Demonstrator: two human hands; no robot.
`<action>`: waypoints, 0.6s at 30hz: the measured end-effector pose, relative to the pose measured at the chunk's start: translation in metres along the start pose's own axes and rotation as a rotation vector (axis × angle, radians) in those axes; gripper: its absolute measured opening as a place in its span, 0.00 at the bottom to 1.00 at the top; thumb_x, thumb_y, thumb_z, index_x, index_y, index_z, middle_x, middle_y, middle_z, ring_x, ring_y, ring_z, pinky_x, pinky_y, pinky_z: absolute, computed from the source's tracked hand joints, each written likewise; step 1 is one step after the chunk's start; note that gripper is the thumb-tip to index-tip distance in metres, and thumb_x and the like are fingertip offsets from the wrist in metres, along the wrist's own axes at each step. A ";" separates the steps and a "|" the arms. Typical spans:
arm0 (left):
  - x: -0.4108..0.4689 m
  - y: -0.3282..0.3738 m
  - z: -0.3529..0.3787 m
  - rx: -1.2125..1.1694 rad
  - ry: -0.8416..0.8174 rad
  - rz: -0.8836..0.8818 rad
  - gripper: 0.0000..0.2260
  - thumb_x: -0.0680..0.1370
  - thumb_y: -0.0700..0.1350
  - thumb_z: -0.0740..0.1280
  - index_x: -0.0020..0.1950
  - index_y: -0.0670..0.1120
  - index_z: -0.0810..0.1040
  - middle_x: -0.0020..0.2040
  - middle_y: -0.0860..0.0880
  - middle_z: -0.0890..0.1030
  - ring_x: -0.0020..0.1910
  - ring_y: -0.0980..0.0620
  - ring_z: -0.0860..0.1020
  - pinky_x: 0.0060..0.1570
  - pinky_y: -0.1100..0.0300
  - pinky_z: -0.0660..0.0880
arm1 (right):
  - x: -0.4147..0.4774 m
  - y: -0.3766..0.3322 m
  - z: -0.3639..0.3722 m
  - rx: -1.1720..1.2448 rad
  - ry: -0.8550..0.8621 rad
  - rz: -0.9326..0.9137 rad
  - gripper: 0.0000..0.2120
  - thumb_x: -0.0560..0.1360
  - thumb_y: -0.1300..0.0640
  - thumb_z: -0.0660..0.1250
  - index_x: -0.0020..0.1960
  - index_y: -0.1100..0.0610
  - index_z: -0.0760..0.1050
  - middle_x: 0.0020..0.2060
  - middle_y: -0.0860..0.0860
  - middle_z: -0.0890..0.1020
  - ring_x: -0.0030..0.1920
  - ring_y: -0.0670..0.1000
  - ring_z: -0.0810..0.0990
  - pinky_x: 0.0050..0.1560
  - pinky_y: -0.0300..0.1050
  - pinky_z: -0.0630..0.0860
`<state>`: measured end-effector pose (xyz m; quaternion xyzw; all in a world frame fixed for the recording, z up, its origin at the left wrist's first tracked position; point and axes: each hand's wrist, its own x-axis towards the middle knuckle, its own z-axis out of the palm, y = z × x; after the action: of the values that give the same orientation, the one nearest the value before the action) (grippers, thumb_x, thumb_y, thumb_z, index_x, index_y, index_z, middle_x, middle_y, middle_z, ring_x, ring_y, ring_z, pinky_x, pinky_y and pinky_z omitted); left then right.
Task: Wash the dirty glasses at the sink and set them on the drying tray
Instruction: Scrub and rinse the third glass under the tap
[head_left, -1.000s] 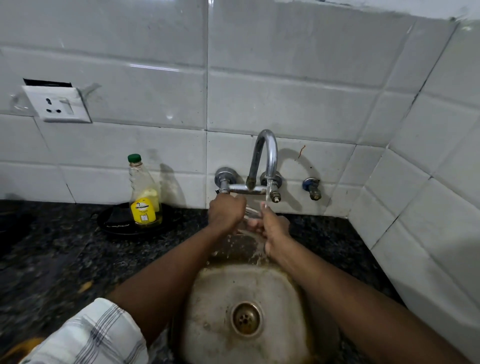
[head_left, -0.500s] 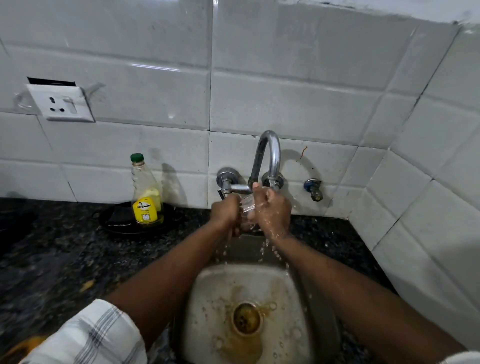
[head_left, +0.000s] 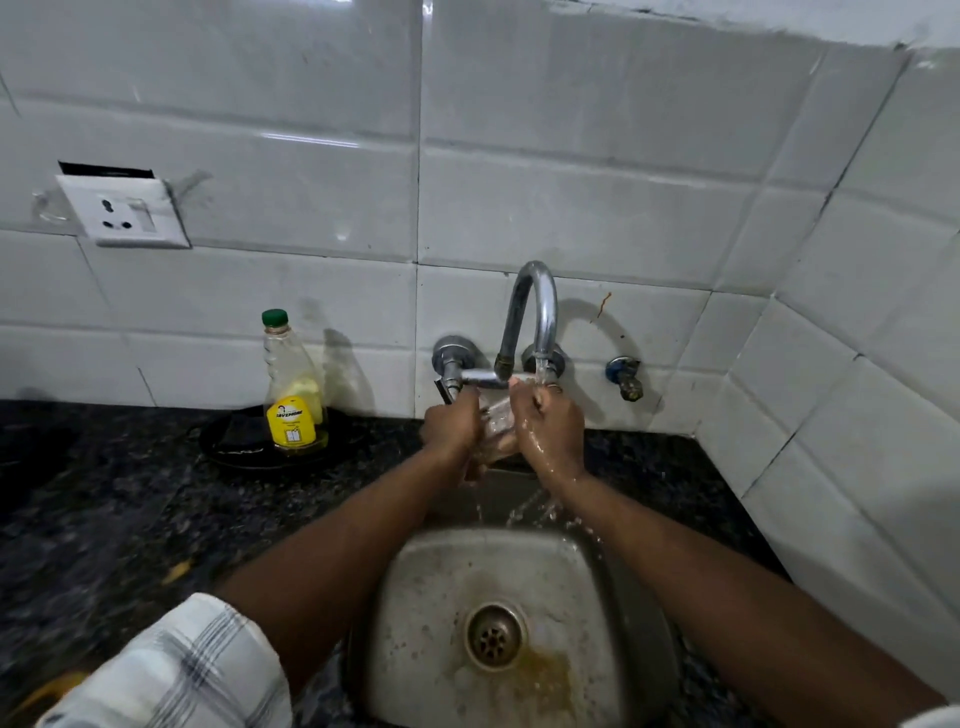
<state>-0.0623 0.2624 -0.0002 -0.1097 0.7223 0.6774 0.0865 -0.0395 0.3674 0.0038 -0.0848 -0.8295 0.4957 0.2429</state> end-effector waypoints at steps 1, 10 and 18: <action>-0.003 -0.008 0.002 0.068 0.151 0.275 0.16 0.82 0.53 0.62 0.45 0.42 0.81 0.39 0.44 0.83 0.38 0.46 0.81 0.34 0.60 0.73 | 0.002 -0.002 -0.001 0.049 0.009 0.080 0.18 0.81 0.51 0.63 0.39 0.61 0.78 0.34 0.58 0.83 0.35 0.58 0.83 0.40 0.59 0.82; -0.010 0.001 0.009 -0.026 0.118 0.116 0.13 0.82 0.48 0.61 0.46 0.41 0.78 0.37 0.46 0.80 0.31 0.52 0.76 0.29 0.61 0.70 | 0.001 0.001 -0.011 0.179 -0.012 0.107 0.17 0.81 0.51 0.63 0.37 0.60 0.77 0.28 0.53 0.81 0.29 0.53 0.82 0.33 0.49 0.80; 0.000 -0.008 0.006 -0.094 -0.123 -0.194 0.15 0.82 0.50 0.56 0.51 0.40 0.76 0.39 0.41 0.80 0.32 0.46 0.77 0.28 0.58 0.74 | 0.003 0.007 -0.019 -0.094 -0.188 -0.201 0.18 0.81 0.47 0.62 0.40 0.58 0.79 0.31 0.53 0.83 0.31 0.51 0.84 0.36 0.52 0.82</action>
<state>-0.0599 0.2679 -0.0078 -0.1413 0.6691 0.7043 0.1906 -0.0339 0.3863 0.0064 0.0345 -0.8752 0.4353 0.2083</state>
